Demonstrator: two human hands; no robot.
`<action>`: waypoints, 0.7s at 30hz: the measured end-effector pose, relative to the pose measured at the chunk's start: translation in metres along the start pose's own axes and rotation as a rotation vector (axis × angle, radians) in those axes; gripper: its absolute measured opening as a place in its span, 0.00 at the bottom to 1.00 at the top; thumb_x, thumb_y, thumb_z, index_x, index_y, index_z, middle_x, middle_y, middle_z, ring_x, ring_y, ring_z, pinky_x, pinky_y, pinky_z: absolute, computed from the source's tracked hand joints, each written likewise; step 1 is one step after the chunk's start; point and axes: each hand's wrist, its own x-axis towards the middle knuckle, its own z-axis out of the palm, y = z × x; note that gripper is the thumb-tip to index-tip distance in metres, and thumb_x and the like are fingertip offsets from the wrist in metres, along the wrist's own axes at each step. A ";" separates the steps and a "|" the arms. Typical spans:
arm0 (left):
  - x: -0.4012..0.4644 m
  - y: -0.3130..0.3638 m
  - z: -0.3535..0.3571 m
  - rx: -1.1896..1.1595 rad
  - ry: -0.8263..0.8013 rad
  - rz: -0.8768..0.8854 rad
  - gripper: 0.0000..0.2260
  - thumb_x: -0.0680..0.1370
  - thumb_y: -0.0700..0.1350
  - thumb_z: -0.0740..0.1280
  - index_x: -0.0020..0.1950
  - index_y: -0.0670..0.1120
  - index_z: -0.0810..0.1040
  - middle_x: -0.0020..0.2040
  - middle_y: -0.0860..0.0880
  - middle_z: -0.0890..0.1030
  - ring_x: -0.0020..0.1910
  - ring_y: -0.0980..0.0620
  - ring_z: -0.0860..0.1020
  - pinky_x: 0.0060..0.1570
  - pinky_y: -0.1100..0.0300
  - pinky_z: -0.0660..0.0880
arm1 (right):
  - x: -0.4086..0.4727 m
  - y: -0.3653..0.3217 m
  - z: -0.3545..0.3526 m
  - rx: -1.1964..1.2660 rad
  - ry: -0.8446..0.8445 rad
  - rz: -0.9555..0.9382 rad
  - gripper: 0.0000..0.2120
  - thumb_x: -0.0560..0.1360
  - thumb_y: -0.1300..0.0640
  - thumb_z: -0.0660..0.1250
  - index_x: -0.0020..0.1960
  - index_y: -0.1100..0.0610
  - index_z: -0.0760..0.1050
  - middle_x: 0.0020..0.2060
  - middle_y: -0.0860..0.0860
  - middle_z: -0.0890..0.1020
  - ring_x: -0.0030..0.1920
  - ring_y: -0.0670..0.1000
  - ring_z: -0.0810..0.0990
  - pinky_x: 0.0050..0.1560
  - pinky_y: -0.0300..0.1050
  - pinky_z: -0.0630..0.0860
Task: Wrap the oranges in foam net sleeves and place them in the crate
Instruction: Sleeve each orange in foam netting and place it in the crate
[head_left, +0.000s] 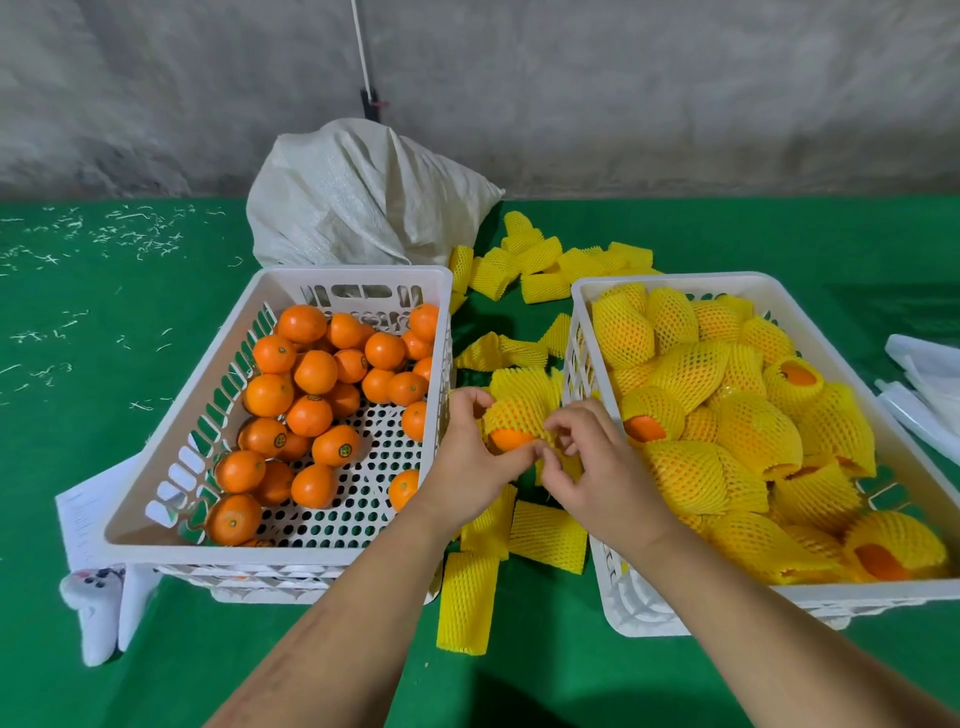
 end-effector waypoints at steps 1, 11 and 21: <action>0.000 0.001 -0.003 -0.022 0.000 -0.008 0.30 0.73 0.47 0.79 0.65 0.59 0.63 0.55 0.68 0.74 0.43 0.64 0.78 0.39 0.66 0.77 | 0.001 0.000 0.001 0.020 -0.031 0.065 0.16 0.77 0.50 0.65 0.64 0.51 0.69 0.54 0.44 0.71 0.49 0.43 0.75 0.46 0.42 0.78; -0.003 0.008 -0.007 0.004 0.014 -0.021 0.51 0.72 0.45 0.81 0.83 0.60 0.49 0.72 0.49 0.74 0.68 0.51 0.78 0.63 0.54 0.79 | -0.001 0.000 0.000 0.005 -0.024 0.013 0.07 0.76 0.56 0.60 0.54 0.49 0.69 0.46 0.37 0.67 0.42 0.40 0.71 0.41 0.34 0.70; -0.004 0.009 -0.002 -0.018 -0.024 -0.118 0.31 0.73 0.41 0.67 0.77 0.54 0.67 0.54 0.64 0.83 0.55 0.54 0.85 0.50 0.46 0.86 | 0.004 -0.006 -0.002 -0.007 -0.230 0.173 0.15 0.74 0.39 0.62 0.56 0.40 0.60 0.40 0.41 0.74 0.38 0.44 0.77 0.32 0.45 0.73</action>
